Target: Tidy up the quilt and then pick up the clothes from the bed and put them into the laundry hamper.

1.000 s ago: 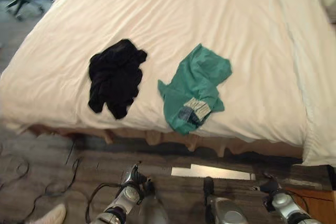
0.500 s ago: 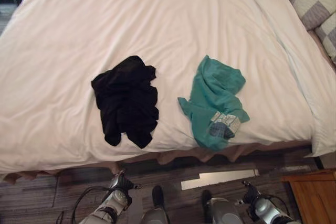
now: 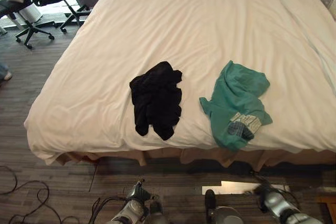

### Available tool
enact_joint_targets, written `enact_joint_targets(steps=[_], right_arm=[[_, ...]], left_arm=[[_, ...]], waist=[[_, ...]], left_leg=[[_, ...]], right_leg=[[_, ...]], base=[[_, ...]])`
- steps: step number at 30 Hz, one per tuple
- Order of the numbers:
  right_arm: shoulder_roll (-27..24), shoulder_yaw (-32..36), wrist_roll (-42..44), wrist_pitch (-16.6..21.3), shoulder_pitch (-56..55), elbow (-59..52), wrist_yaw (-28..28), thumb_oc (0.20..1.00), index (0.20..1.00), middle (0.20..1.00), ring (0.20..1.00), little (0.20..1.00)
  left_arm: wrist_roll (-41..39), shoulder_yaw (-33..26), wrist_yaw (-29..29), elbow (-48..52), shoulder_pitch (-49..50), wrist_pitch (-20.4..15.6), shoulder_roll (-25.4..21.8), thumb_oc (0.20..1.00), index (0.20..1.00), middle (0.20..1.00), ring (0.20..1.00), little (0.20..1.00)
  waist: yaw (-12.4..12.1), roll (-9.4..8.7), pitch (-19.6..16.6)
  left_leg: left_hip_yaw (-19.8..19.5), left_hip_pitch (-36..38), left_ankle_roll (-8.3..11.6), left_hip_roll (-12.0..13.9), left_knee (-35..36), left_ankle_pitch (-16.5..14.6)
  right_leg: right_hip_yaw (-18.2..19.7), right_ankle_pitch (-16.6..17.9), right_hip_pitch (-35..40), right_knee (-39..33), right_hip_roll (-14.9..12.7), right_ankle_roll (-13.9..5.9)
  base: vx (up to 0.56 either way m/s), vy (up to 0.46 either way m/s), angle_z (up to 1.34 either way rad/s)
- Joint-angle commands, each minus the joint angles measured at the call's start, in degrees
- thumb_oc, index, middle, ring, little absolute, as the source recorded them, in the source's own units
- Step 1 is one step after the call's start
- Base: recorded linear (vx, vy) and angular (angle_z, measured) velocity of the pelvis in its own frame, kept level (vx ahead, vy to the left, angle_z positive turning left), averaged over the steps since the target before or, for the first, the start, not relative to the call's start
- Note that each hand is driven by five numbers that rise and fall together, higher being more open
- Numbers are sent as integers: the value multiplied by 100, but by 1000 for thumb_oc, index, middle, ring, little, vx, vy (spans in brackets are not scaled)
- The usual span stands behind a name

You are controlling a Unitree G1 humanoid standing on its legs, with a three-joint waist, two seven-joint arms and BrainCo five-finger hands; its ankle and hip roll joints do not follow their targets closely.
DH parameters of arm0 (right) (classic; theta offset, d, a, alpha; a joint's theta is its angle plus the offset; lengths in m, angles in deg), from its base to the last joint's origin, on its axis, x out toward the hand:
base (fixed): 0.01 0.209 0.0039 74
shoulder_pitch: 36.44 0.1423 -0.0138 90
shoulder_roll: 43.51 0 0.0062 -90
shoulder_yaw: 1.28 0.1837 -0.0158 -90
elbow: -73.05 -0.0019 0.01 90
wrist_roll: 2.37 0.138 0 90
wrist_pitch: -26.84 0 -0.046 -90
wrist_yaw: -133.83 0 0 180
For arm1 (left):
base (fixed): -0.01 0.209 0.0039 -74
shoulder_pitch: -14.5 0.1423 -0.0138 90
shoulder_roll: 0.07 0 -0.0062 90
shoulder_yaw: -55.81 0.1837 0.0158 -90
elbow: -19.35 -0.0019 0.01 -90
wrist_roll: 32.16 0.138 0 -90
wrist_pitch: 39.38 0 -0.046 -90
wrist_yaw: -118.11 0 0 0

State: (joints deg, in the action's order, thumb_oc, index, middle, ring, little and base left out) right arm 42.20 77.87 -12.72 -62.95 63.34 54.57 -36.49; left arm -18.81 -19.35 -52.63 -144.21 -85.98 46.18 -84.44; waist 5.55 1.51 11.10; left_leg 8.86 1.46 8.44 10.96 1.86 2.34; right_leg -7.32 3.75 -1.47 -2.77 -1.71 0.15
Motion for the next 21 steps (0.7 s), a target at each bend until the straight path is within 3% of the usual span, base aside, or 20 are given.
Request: enact_joint_targets(steps=[1, 6, 7, 8, 10, 12, 13, 14, 17, 21], right_arm=[[148, 286, 651, 20, -158, 142, 279, 1000, 1000, 1000, 1000, 1000], [-527, 1065, 763, 235, -755, -915, 509, 1000, 1000, 1000, 1000, 1000], [-525, 1068, 759, 224, -771, -933, 508, 1000, 1000, 1000, 1000, 1000], [-915, 1269, 406, 381, -1131, -2042, 623, 1000, 1000, 1000, 1000, 1000], [-1078, 1337, 229, 470, -1266, -2436, 652, 1000, 1000, 1000, 1000, 1000], [-1726, 1465, -497, 734, -1466, -3542, 734, 1000, 1000, 1000, 1000, 1000], [-1726, 1464, -498, 733, -1467, -3544, 734, 1000, 1000, 1000, 1000, 1000], [-2097, 1435, -715, 859, -1367, -3885, 722, 1000, 1000, 1000, 1000, 1000], [-2472, 1352, -896, 934, -1158, -4310, 634, 1000, 1000, 1000, 1000, 1000], [-2867, 980, -1016, 992, -480, -5042, 455, 1000, 1000, 1000, 1000, 1000]], left_arm=[[-446, -358, 249, -301, 167, 115, -646, 1000, 1000, 1000, 1000, 1000], [-863, -1522, 482, -311, 523, 15, -1802, 1000, 1000, 1000, 1000, 1000], [-862, -1523, 480, -305, 532, 17, -1804, 1000, 1000, 1000, 1000, 1000], [-1186, -2040, 724, 146, 608, -231, -2274, 1000, 1000, 1000, 1000, 1000], [-1235, -2160, 832, 444, 605, -357, -2441, 1000, 1000, 1000, 1000, 1000], [-1168, -2441, 1226, 2204, 667, -859, -2967, 1000, 1000, 1000, 1000, 1000], [-1167, -2443, 1226, 2208, 671, -857, -2967, 1000, 1000, 1000, 1000, 1000], [-1134, -2443, 1370, 3061, 540, -1079, -3248, 1000, 1000, 1000, 1000, 1000], [-1156, -2340, 1352, 3988, 269, -1297, -3543, 1000, 1000, 1000, 1000, 1000], [-905, -1595, 1023, 4800, -533, -1302, -3873, 1000, 1000, 1000, 1000, 1000]], waist=[[-47, -194, -263], [-32, -286, -318], [-32, -289, -321], [-35, -324, -324], [-35, -333, -332], [-72, -370, -319], [-71, -370, -325], [-90, -383, -310], [-91, -372, -287], [-59, -327, -212]], left_leg=[[142, -145, -317, -500, 199, -98], [271, -26, -325, -542, 314, -114], [271, -23, -326, -543, 314, -116], [292, 19, -317, -541, 314, -138], [291, 21, -317, -541, 314, -137], [277, 44, -314, -543, 314, -142], [277, 39, -314, -543, 314, -141], [267, 35, -313, -532, 314, -136], [259, 53, -313, -526, 314, -163], [292, -14, -318, -534, 314, -107]], right_leg=[[329, -88, -228, 271, -537, -696], [363, 11, -217, 247, -669, -843], [363, 10, -214, 246, -670, -844], [377, 31, -188, 234, -708, -892], [379, 38, -189, 232, -718, -904], [371, 62, -149, 202, -750, -951], [372, 65, -155, 200, -750, -950], [356, 66, -152, 190, -765, -968], [347, 58, -136, 168, -775, -984], [377, 137, -207, 124, -798, -988]], base=[[2, 124, 1], [-15, 72, -10], [3, 34, -7], [14, 27, -10], [3, 12, -3], [0, 0, 0], [-14, -16, 7], [-6, -11, 10], [2, -7, 4], [1, -3, -1]])
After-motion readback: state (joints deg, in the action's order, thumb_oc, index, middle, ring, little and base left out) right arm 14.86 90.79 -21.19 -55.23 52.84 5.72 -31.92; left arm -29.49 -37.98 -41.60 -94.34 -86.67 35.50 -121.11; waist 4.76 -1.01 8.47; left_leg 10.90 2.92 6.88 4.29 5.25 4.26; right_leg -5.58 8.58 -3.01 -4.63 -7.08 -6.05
